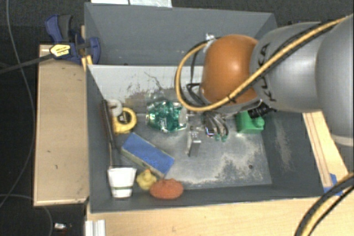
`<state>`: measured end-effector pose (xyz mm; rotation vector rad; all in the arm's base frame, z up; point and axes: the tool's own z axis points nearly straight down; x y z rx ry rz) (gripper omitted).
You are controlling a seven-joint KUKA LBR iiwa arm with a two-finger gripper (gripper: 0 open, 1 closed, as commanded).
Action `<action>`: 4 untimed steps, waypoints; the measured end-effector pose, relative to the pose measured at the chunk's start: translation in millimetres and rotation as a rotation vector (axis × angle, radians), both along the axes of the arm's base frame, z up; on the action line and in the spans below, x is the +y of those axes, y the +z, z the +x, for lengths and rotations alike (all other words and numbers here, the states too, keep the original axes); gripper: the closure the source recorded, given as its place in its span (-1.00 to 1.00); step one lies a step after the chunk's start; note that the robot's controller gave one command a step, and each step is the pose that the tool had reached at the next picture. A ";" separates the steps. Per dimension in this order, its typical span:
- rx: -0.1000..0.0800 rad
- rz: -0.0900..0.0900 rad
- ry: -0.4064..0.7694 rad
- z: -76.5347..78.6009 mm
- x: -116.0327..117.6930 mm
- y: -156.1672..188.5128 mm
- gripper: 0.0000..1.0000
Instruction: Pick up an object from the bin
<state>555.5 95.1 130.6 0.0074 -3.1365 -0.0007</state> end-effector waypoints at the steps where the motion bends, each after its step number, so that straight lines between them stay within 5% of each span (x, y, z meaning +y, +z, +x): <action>1: -0.007 0.001 -0.003 2.1 -0.4 3.7 -1.00; 3: -0.023 0.004 -0.066 36.7 -24.9 -30.8 -1.00; 4: -0.023 0.002 0.221 36.8 22.5 -31.4 -1.00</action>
Offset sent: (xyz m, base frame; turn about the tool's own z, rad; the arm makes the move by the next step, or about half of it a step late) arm 0.0317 -0.0216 -0.0399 0.0788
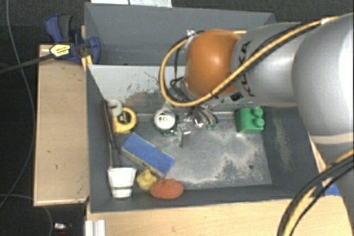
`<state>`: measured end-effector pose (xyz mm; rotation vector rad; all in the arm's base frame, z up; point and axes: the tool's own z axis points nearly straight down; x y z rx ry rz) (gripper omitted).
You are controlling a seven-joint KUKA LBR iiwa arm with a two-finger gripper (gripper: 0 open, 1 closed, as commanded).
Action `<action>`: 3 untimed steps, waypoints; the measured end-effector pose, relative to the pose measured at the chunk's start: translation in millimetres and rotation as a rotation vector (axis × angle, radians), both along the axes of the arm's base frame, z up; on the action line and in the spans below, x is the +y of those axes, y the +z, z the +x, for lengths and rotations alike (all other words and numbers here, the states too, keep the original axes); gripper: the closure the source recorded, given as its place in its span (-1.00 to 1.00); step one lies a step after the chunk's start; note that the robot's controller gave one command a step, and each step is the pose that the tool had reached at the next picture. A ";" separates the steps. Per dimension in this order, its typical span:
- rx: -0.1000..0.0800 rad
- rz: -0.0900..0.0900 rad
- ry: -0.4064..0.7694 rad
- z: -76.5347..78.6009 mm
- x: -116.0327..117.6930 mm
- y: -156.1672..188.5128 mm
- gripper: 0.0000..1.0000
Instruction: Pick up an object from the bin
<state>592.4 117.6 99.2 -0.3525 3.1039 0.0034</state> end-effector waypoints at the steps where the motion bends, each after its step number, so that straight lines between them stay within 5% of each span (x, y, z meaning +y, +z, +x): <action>1: -0.002 0.000 0.055 -0.7 -12.1 20.4 -1.00; 2: -0.001 0.005 -0.194 -4.5 -2.0 49.7 -1.00; 3: -0.002 0.001 -0.061 -21.3 -19.0 32.2 -1.00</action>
Offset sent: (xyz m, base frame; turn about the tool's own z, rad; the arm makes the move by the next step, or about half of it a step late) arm -0.0091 0.0141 0.0824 -0.1749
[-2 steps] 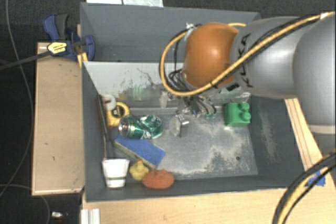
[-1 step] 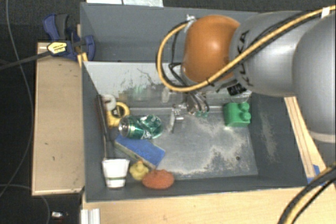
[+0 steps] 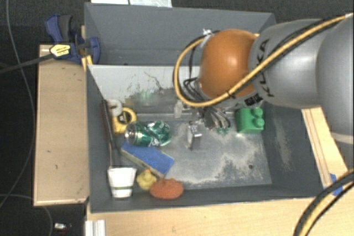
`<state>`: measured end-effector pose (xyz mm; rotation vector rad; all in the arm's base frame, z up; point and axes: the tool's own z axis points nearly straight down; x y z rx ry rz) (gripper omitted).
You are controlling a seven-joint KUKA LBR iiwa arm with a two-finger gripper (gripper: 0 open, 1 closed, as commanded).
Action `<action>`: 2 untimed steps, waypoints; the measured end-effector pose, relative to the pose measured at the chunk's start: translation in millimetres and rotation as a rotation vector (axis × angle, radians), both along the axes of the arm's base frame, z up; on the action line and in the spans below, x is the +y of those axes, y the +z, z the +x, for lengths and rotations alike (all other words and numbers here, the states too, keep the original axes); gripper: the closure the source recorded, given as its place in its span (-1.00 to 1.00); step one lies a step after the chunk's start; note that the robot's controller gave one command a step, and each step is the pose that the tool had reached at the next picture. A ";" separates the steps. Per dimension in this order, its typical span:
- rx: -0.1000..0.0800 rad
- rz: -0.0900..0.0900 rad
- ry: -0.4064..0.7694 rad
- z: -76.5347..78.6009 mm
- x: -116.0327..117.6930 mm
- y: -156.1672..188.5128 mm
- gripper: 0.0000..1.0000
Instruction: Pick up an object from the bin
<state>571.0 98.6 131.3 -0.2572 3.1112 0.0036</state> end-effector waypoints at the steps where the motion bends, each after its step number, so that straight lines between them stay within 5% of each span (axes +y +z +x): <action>1: -0.002 0.006 -0.218 -15.7 15.5 -27.2 -1.00; 2: -0.005 0.003 -0.102 -3.0 -22.2 -41.8 -1.00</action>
Offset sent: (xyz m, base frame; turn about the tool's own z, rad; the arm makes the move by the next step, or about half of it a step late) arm 0.0073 -0.0550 -0.0526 0.2129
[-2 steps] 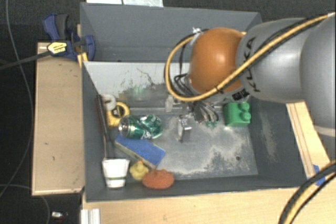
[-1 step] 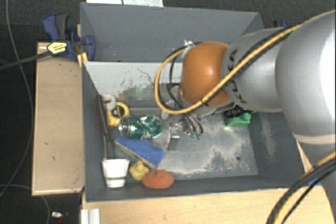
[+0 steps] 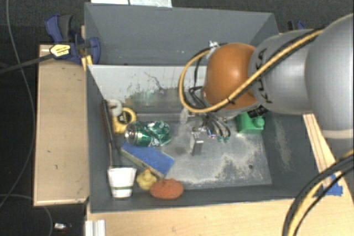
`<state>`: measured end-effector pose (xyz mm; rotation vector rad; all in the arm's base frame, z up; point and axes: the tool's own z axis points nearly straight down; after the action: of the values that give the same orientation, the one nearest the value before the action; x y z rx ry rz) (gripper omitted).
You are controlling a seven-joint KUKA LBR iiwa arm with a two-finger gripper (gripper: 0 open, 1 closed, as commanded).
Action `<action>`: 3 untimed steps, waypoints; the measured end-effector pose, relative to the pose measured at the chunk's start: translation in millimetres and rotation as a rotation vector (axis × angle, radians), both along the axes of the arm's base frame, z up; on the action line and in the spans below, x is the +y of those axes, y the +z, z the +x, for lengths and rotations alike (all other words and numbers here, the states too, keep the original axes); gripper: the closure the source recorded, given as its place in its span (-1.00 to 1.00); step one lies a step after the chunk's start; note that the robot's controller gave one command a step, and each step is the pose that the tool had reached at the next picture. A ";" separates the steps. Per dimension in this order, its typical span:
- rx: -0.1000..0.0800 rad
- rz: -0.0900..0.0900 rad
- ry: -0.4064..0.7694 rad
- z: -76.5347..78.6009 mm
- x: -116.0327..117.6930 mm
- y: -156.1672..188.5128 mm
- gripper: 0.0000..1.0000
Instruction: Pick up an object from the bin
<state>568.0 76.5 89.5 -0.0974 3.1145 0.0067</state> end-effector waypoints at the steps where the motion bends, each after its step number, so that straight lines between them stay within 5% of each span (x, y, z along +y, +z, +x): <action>1: 0.000 0.003 -0.025 11.3 35.1 -11.7 -1.00; 2: 0.001 0.000 0.022 10.1 27.6 -4.1 -1.00; 3: -0.001 0.000 0.114 -8.1 62.6 47.3 -1.00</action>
Offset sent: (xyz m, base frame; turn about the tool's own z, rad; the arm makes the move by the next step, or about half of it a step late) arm 0.0092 0.0038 0.0026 0.0714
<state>559.9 139.0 136.8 -0.2740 3.1035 0.0092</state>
